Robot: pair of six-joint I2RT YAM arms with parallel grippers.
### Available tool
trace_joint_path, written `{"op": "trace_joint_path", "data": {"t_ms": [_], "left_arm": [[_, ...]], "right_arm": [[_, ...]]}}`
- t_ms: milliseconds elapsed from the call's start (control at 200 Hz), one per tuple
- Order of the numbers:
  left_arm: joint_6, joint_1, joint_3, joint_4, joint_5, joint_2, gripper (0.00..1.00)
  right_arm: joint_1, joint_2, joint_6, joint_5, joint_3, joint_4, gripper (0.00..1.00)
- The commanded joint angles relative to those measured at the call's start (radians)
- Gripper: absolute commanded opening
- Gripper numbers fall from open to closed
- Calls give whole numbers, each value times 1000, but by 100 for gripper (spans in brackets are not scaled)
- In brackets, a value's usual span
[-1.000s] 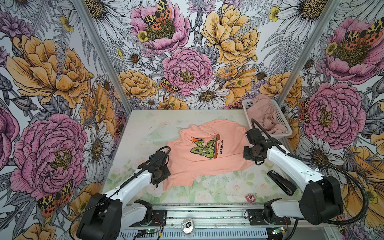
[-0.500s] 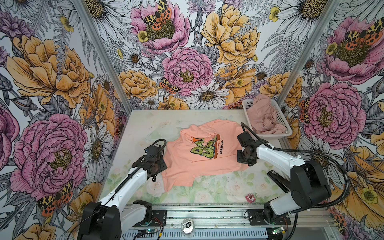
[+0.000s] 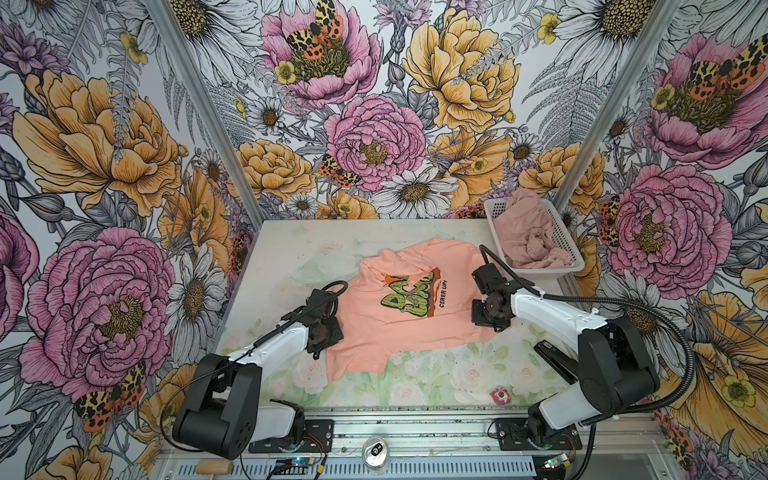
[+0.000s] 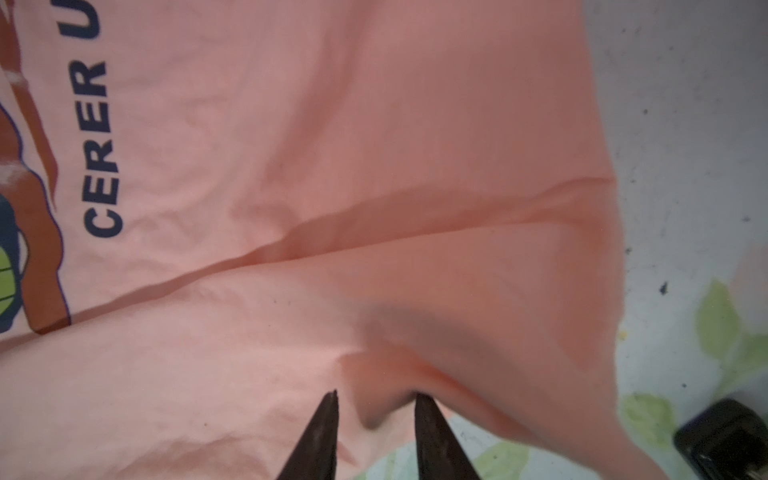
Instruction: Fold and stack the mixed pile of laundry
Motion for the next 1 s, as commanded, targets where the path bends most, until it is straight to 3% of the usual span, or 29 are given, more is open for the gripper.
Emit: {"op": "trace_joint_path", "data": {"t_ms": [0,310,340,370,405,450,500,801,891,996], "left_arm": [[68,25,70,12,-36,17,0],[139,48,188,-16,-110,89,0],[135,49,195,-23,-116,93,15],[128,50,203,-34,-119,93,43],[117,50,206,-50,-121,87,61],[94,49,198,-62,-119,69,76],[63,48,175,-76,-111,29,82],[-200,41,-79,-225,-51,-354,87],[-272,18,-128,-233,-27,-421,77],[-300,29,-154,-226,-13,-404,63]], "right_arm": [[8,17,9,18,15,23,33],[4,87,-6,22,23,54,34],[4,91,-7,21,26,55,34],[4,91,-7,20,26,55,34],[4,90,-9,18,27,54,34],[5,82,-8,17,26,54,34],[4,72,-9,17,23,52,34],[4,29,2,-8,2,50,34],[2,23,-2,-14,5,49,34],[2,23,-4,-16,12,46,34]]}}
